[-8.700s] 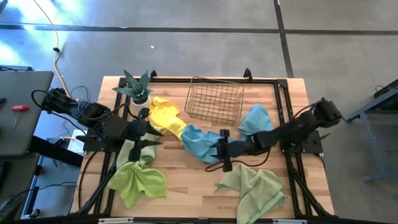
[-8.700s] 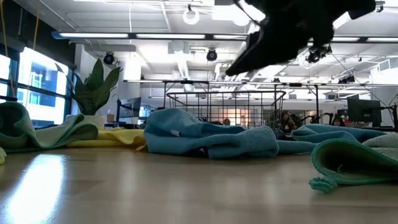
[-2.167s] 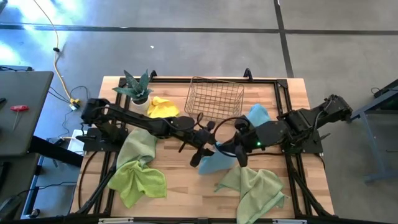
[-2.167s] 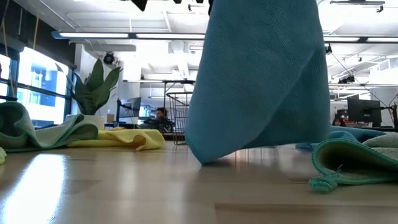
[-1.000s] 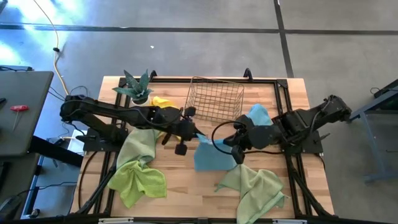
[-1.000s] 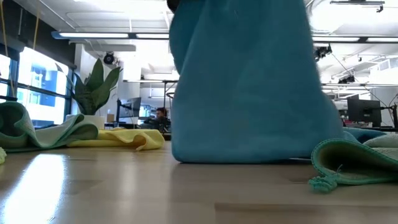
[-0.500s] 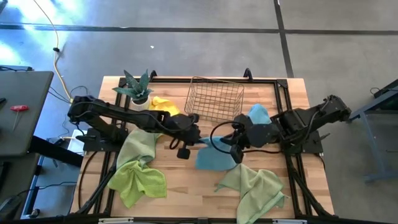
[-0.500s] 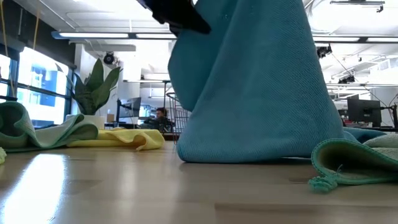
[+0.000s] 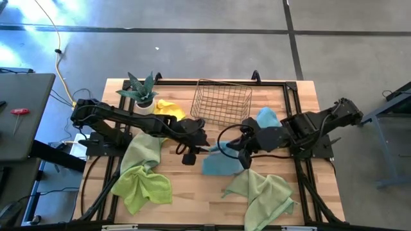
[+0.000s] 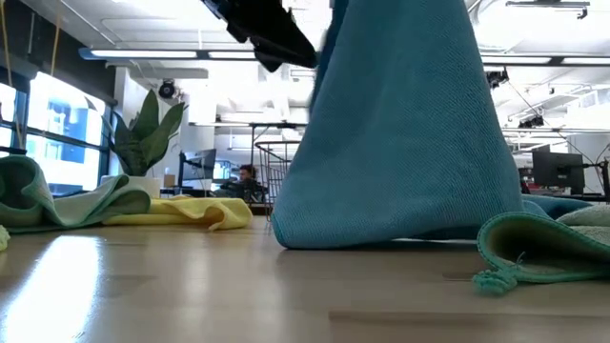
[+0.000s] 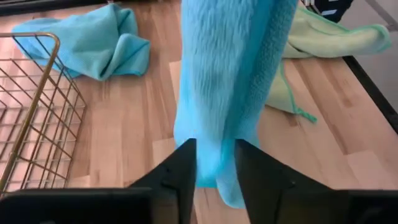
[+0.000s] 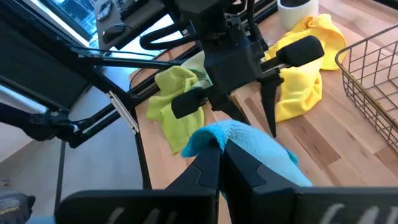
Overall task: Fold microfiber towels
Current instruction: Fold the bottom blue microfiber cloth
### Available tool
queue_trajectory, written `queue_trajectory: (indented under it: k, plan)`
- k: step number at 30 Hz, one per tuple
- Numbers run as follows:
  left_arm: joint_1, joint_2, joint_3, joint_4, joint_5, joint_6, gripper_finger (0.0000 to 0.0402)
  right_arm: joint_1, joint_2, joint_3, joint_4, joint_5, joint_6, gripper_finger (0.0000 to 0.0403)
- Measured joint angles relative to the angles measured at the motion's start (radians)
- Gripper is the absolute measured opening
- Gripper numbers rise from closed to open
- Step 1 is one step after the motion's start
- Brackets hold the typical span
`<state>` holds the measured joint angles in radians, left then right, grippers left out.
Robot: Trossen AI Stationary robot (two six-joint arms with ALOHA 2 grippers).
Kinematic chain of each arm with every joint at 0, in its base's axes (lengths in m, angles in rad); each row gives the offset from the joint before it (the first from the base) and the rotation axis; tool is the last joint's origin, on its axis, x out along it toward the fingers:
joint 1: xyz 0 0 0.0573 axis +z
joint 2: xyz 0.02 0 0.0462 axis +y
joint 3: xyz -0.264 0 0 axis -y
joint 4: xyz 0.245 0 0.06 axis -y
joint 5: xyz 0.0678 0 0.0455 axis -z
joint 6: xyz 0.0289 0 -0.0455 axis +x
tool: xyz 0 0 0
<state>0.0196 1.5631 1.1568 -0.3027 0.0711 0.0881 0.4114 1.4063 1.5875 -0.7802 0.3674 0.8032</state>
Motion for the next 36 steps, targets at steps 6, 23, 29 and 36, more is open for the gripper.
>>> queue_trajectory:
  k: [6, 23, 29, 36]
  plan:
    - [0.002, 0.001, 0.0, 0.039, 0.0, 0.02, 0.0116, 0.001, 0.0, 0.0, 0.022, 0.0, 0.0, 0.0]
    - [-0.002, 0.14, 0.001, 0.147, 0.067, -0.028, 0.0111, 0.002, 0.001, 0.001, 0.051, -0.003, -0.008, 0.0]
    - [0.006, 0.213, 0.002, 0.147, 0.082, -0.036, 0.0083, 0.002, 0.001, 0.001, 0.053, -0.01, -0.019, 0.0]
    - [0.006, 0.191, 0.0, 0.15, 0.083, -0.033, 0.0006, 0.002, 0.001, 0.001, 0.049, -0.043, -0.019, 0.0]
